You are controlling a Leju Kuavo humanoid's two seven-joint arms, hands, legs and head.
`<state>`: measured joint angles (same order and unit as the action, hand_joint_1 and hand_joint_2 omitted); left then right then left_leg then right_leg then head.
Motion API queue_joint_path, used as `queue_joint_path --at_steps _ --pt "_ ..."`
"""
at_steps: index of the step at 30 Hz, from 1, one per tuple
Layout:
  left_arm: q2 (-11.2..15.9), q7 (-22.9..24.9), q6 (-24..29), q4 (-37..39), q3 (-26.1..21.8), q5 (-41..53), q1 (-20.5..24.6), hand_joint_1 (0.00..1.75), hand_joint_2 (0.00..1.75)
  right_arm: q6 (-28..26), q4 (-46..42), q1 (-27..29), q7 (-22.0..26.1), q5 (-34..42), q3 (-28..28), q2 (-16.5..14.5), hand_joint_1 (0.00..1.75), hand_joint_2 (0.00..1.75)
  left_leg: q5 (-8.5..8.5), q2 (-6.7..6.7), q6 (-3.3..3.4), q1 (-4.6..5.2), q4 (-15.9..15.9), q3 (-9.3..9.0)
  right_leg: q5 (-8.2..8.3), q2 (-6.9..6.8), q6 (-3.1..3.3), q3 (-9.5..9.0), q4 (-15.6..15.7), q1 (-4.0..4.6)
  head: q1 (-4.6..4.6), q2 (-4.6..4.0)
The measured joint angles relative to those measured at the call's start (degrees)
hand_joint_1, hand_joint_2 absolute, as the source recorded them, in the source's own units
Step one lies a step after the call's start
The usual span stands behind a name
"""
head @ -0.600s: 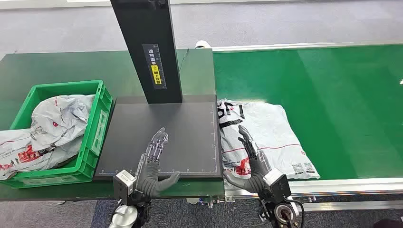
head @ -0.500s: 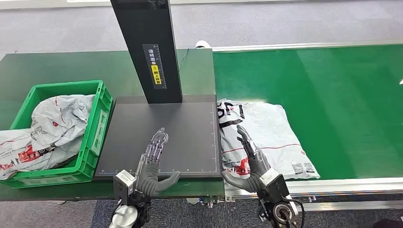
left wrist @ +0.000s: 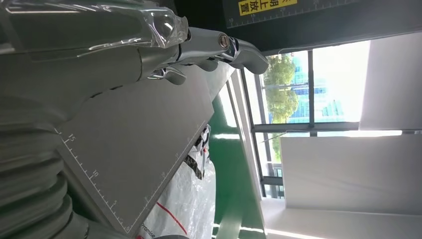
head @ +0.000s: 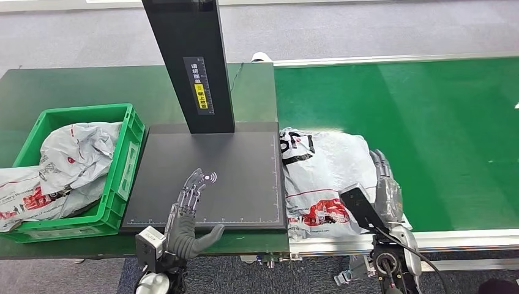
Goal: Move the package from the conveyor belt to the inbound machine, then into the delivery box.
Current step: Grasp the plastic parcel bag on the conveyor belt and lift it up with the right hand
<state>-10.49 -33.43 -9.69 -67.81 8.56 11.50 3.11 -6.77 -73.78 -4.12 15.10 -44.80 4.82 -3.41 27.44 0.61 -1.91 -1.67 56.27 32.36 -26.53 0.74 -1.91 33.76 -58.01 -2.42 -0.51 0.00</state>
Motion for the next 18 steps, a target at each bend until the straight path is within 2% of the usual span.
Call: queue_joint_path --at_steps 4,11,18 --pt "0.0 0.5 -0.2 -0.4 -0.5 0.2 -0.3 0.0 1.75 1.9 1.3 -0.1 -3.2 -2.8 1.8 0.0 0.0 1.75 0.0 0.0 0.0 -0.01 0.0 0.0 0.0 0.0 0.0 0.0 0.0 0.02 0.01 0.0" --pt "0.0 0.6 -0.6 -0.7 -1.1 0.4 -0.4 0.0 1.75 2.9 3.0 -0.2 -5.3 -4.4 2.5 -0.2 0.0 1.75 0.0 0.0 0.0 0.0 0.0 0.0 0.0 0.0 0.0 -0.02 0.0 0.01 -0.01 0.0" --pt "-0.2 2.3 -0.7 -0.9 -1.2 0.6 -0.2 0.0 1.75 9.5 8.9 -1.7 -12.6 -8.8 1.8 -0.3 0.0 1.75 0.0 0.0 0.0 -0.01 0.0 -0.02 0.0 0.0 0.0 -0.01 0.0 0.01 0.0 0.0"
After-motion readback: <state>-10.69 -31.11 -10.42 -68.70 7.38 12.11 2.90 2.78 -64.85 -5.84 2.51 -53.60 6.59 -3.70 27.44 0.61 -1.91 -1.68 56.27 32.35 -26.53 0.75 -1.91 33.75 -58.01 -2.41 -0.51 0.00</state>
